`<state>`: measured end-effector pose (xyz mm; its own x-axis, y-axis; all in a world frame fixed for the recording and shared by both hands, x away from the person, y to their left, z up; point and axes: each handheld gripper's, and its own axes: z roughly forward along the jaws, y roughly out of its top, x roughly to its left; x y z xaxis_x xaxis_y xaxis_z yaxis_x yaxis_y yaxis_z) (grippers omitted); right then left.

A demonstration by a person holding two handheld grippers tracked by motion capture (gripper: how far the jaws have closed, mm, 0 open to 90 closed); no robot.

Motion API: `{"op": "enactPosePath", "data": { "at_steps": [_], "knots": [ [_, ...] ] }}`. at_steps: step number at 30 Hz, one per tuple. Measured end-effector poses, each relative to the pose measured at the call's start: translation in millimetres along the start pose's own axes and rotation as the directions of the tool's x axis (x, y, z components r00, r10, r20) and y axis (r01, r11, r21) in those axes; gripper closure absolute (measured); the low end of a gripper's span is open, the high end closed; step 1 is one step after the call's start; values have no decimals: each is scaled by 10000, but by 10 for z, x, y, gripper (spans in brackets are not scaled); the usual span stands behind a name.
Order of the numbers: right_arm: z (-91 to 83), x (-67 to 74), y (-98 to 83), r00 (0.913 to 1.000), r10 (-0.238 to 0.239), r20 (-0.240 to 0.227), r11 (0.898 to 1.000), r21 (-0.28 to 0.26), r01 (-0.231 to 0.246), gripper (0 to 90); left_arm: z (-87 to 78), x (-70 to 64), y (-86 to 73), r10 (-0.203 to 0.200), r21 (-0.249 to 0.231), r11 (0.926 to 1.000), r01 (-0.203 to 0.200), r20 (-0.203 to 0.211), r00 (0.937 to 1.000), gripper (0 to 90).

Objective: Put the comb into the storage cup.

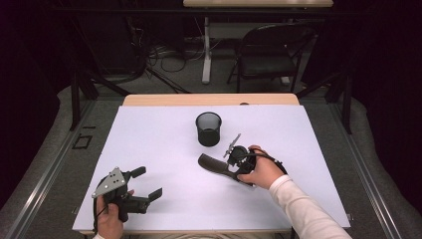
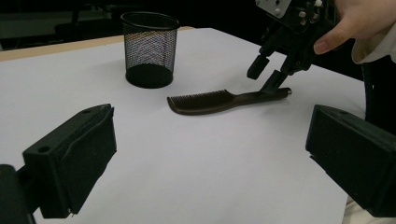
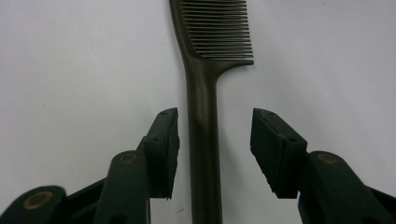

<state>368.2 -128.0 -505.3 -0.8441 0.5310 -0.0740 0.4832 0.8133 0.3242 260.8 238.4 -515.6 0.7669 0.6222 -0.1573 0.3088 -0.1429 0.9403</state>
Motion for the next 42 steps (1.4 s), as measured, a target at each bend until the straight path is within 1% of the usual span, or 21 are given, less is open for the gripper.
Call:
{"op": "enactPosePath", "data": {
  "at_steps": [3,9,15,20,21,22,24,28,31,32,36,42],
  "knots": [
    [8,2,2,10000,-3,-17,10000,59,3,530,0,0,0,2,-2,10000,-2,6,10000,18],
    [37,15,14,9998,-186,-32,9997,167,186,544,2,2,-1,-5,-3,10000,5,21,10000,18],
    [61,23,21,9996,-257,-68,9995,162,258,546,0,2,0,11,6,10000,-11,14,10000,18],
    [96,30,33,9993,-337,-159,9989,332,342,559,1,3,0,14,15,10000,-14,9,10000,18],
    [96,30,33,9993,-337,-159,9989,332,342,559,4,5,-2,8,-14,10000,-8,52,10000,18],
    [105,35,39,9994,-285,-176,9985,464,293,560,3,5,-1,11,-13,10000,-11,49,10000,18],
    [112,35,40,9994,-281,-202,9986,435,290,561,2,3,-1,5,14,10000,-5,19,10000,18],
    [134,29,47,9991,-308,-276,9976,606,324,583,2,3,-1,0,21,10000,0,16,10000,18],
    [141,33,49,9992,-246,-300,9977,630,265,585,4,4,-1,-3,41,10000,3,14,10000,18],
    [137,31,55,9991,-275,-307,9966,769,298,585,6,5,-3,-21,12,10000,21,52,10000,18],
    [152,32,51,9991,-274,-333,9967,749,298,595,8,5,-4,-29,-2,10000,29,40,10000,18],
    [169,29,48,9986,-316,-425,9948,953,355,635,8,5,-4,-25,6,10000,25,36,10000,18]
  ]
}}
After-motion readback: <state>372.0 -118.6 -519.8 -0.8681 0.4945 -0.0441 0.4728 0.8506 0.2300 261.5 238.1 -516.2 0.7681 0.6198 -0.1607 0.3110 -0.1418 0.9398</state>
